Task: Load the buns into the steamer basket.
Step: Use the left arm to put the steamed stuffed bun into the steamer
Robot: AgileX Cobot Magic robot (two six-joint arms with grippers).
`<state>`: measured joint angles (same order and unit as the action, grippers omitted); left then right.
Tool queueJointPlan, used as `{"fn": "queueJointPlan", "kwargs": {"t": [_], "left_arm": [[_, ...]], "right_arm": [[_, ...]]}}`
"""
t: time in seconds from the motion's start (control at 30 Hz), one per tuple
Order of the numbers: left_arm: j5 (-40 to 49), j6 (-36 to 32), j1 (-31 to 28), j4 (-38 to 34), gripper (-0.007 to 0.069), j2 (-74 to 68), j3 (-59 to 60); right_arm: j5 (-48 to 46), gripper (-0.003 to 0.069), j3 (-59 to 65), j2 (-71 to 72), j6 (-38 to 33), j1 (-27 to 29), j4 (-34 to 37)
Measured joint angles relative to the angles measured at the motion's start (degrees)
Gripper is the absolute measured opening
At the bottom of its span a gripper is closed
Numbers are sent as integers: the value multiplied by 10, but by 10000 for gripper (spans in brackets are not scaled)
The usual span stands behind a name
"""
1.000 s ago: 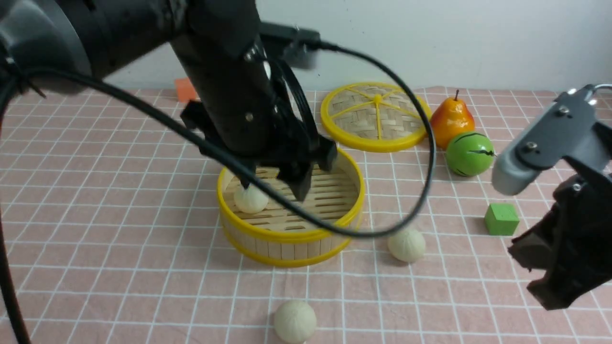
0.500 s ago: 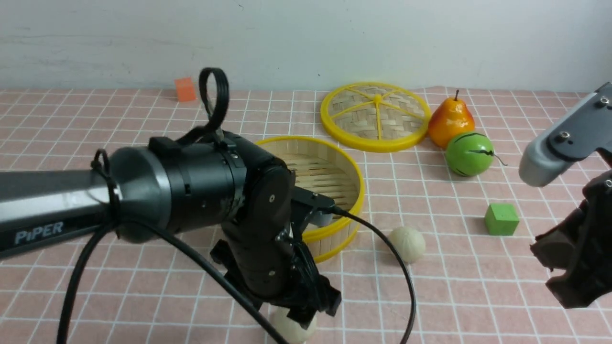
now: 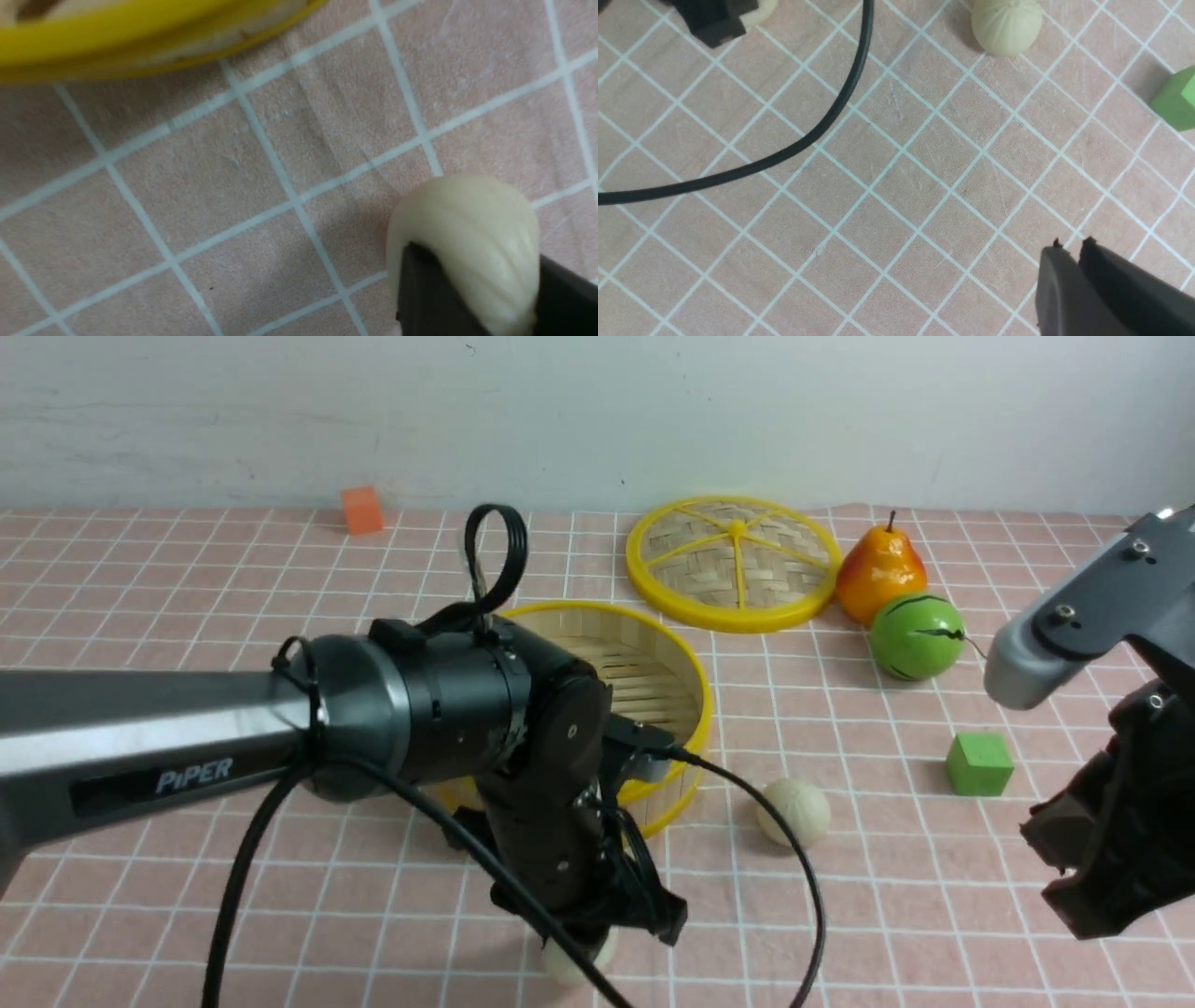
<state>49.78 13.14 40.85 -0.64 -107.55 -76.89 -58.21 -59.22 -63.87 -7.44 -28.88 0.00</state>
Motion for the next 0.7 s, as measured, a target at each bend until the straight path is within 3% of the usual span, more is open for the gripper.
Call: {"fn": "queueJointPlan", "kwargs": {"t": [0.1, 0.17, 0.53, 0.7], "left_arm": [[40, 0, 0, 18, 24, 0, -55], [67, 0, -1, 42, 0, 0, -104], [36, 0, -88, 60, 6, -64, -263], [27, 0, -97, 53, 86, -128, -266]], "right_arm": [[0, 63, 0, 0, 0, 0, -5], [0, 63, 0, 0, 0, 0, -7], [2, 73, 0, 0, 0, 0, -21], [0, 77, 0, 0, 0, 0, -21]]}}
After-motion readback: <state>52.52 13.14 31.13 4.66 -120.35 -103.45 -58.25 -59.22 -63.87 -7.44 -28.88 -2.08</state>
